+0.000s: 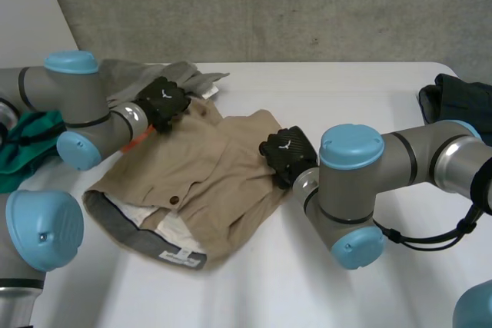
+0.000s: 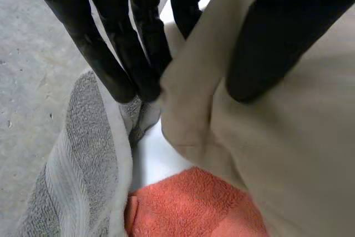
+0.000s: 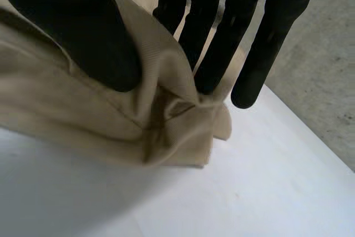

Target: Fold the laundry.

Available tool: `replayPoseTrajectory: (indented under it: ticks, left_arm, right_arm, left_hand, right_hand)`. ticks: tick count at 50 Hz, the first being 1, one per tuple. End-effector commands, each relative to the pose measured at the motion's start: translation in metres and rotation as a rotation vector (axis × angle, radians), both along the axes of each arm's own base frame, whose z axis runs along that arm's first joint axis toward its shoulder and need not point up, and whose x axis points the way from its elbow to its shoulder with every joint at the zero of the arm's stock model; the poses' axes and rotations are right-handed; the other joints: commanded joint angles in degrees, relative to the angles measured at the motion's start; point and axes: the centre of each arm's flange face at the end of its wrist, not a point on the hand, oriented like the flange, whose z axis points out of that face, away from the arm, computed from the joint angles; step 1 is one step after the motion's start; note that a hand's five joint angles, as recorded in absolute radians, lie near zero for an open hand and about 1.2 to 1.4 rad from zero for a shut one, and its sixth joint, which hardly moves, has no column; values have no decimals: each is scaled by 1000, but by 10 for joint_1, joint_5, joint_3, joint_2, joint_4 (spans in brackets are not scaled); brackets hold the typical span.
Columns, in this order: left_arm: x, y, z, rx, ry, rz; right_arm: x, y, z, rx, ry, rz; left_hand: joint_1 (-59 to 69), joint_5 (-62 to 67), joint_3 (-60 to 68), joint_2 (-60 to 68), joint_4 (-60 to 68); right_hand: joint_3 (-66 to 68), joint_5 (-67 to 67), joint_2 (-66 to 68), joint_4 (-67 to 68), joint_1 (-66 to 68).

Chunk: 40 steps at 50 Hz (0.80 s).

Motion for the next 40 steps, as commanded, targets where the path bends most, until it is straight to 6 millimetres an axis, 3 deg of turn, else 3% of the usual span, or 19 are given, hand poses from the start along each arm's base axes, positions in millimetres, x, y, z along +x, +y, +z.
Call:
replayPoseTrajectory:
  ticks: [1, 3, 4, 7, 10, 11, 17, 21, 26, 29, 33, 35, 37, 40]
  left_arm:
    - [-10, 12, 38, -56, 4, 112]
    - [-16, 20, 55, -52, 52, 117]
    - [-23, 32, 73, -43, 109, 108]
    - [-31, 57, 109, -35, 206, 93]
    - [-33, 79, 132, -21, 271, 100]
    - [-34, 96, 146, -4, 314, 111]
    - [-36, 155, 172, 108, 457, 148]
    - [-44, 188, 164, 239, 531, 156]
    - [-56, 215, 126, 433, 554, 202]
    - [-58, 218, 109, 489, 548, 249]
    - [-53, 205, 83, 503, 544, 360]
    - [-52, 200, 75, 510, 531, 377]
    - [-52, 198, 65, 541, 507, 372]
    - [-53, 199, 63, 561, 486, 336]
  right_arm:
    - [-24, -34, 59, -103, -114, -119]
    - [-30, -45, 78, -147, -160, -141]
    - [-38, -57, 96, -189, -198, -164]
    - [-54, -82, 128, -258, -256, -193]
    - [-65, -100, 148, -293, -281, -194]
    - [-72, -111, 158, -311, -296, -187]
    - [-85, -147, 182, -339, -387, -128]
    - [-82, -165, 177, -329, -444, -43]
    - [-77, -184, 150, -287, -482, 25]
    - [-74, -191, 130, -278, -482, 42]
    - [-63, -198, 86, -257, -475, 67]
    - [-59, -196, 71, -232, -463, 69]
    - [-55, -192, 57, -211, -438, 66]
    - [-53, -188, 54, -211, -416, 47]
  left_hand:
    - [207, 254, 250, 246, 245]
    - [207, 254, 250, 246, 245]
    - [207, 254, 250, 246, 245]
    - [207, 254, 250, 246, 245]
    - [207, 254, 250, 246, 245]
    - [207, 254, 250, 246, 245]
    - [207, 254, 250, 246, 245]
    - [207, 254, 250, 246, 245]
    - [207, 254, 250, 246, 245]
    - [207, 254, 250, 246, 245]
    - [160, 207, 203, 200, 199]
    - [-69, -22, -27, -30, -31]
    - [-306, -259, -263, -267, -268]
    - [-420, -373, -377, -381, -382]
  right_hand:
    - [148, 154, 132, 138, 150]
    - [148, 154, 132, 138, 150]
    - [148, 154, 132, 138, 150]
    - [148, 154, 132, 138, 150]
    - [148, 154, 132, 138, 150]
    - [148, 154, 132, 138, 150]
    - [148, 154, 132, 138, 150]
    - [148, 154, 132, 138, 150]
    - [148, 154, 132, 138, 150]
    - [148, 154, 132, 138, 150]
    - [148, 154, 132, 138, 150]
    - [-47, -42, -64, -57, -46]
    - [-551, -545, -567, -561, -549]
    - [-552, -546, -568, -562, -550]
